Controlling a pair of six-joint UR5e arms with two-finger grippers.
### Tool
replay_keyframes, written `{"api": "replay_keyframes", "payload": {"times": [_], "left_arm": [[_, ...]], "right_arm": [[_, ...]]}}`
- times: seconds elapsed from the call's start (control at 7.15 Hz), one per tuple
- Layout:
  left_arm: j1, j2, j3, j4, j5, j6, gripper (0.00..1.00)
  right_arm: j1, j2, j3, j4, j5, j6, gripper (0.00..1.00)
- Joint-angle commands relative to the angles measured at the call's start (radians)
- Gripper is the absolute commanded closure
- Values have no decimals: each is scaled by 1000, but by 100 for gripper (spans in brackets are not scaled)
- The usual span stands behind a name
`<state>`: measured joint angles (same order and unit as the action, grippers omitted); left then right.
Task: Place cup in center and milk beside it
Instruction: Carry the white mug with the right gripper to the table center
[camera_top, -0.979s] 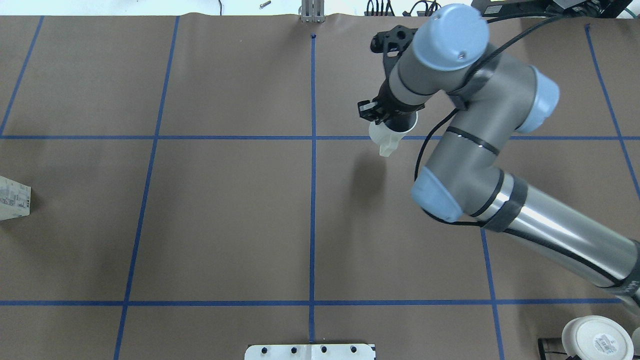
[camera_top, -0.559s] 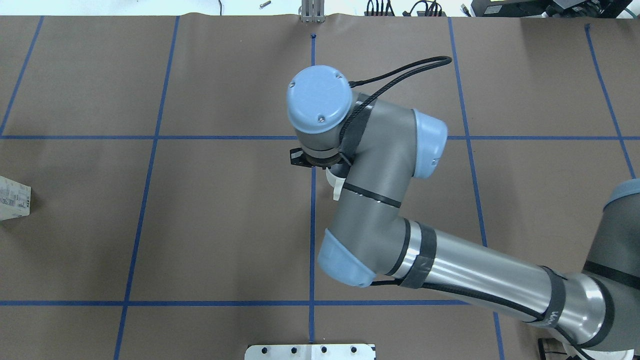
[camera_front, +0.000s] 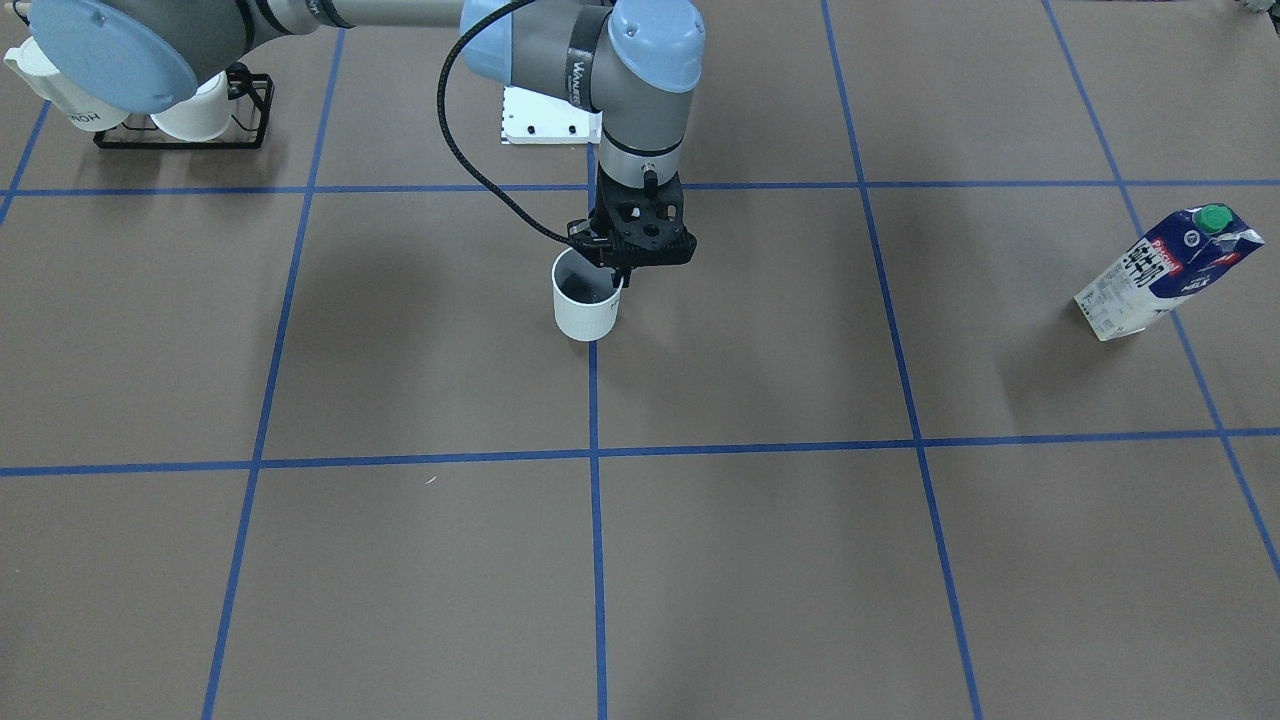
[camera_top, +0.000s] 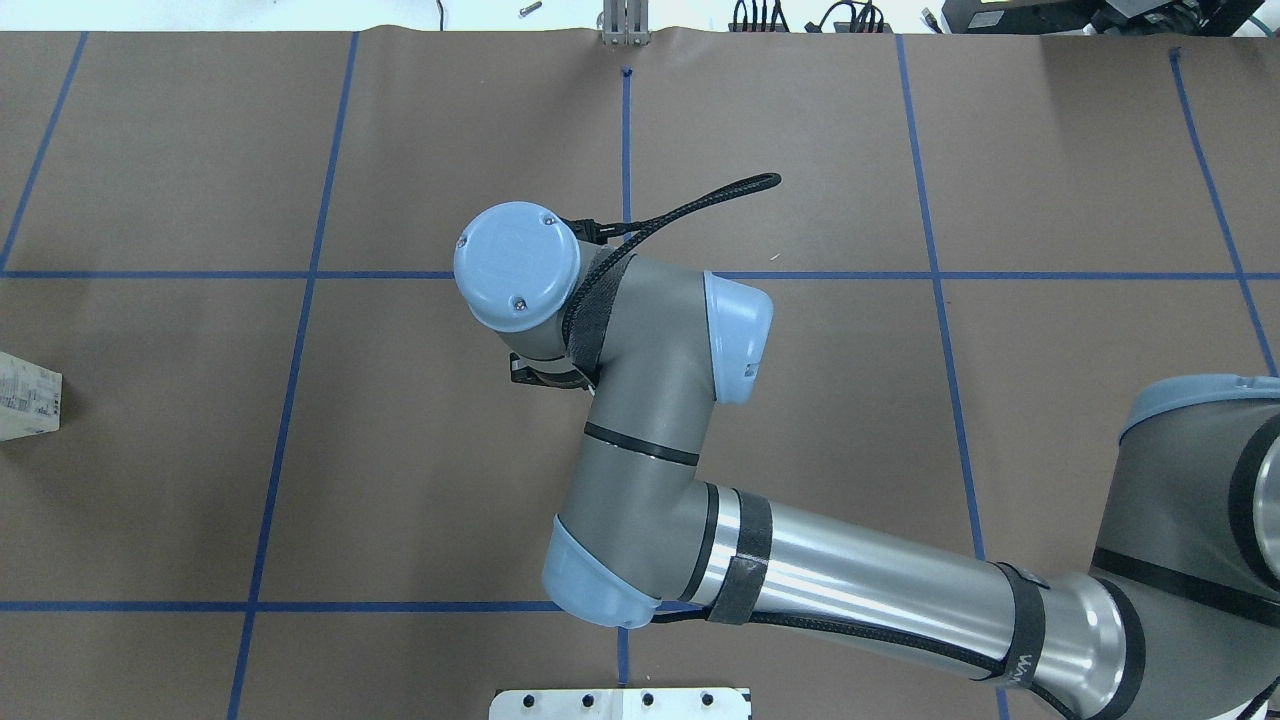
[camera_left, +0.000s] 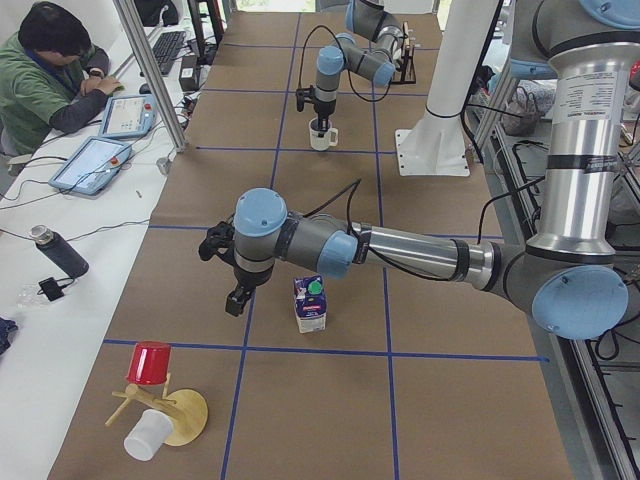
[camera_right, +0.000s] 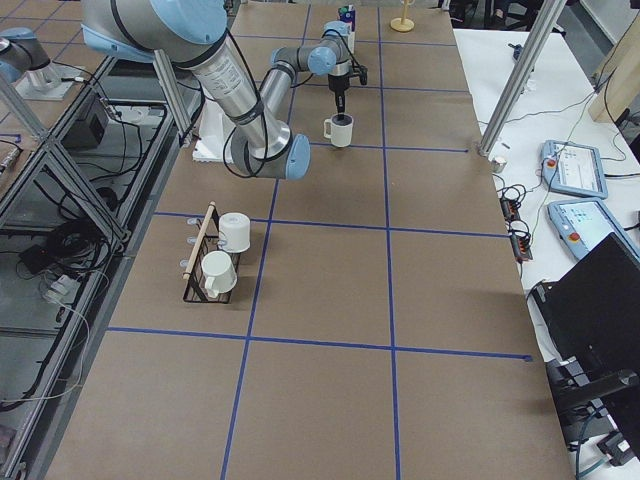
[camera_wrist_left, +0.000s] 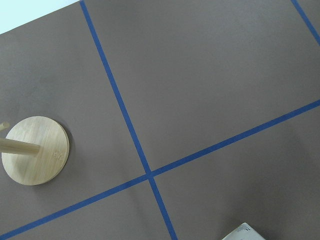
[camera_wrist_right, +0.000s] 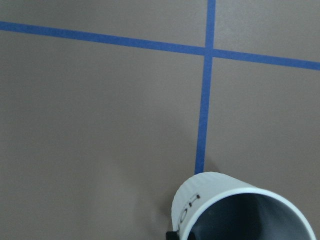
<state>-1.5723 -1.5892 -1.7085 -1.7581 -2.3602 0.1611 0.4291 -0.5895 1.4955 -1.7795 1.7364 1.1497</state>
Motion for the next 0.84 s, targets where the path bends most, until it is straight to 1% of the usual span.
{"api": "replay_keyframes", "payload": {"times": [0.0,0.28,0.42,0.56,0.7], "left_arm": [[0,0,1,-1,1,0,2],[0,0,4,-1,-1,0,2],[0,-2,6,-1,1,0,2],[0,0,4,-1,-1,0,2],[0,0,6,0,-1,0,2]], "right_arm": [[-7,-7,-9,55,0,1,100],[-9,-10,-20,57,0,1,100],[-9,-18,-23,83,0,1,79],[-7,-22,-23,122,0,1,51],[-6,-23,-20,191,0,28,1]]}}
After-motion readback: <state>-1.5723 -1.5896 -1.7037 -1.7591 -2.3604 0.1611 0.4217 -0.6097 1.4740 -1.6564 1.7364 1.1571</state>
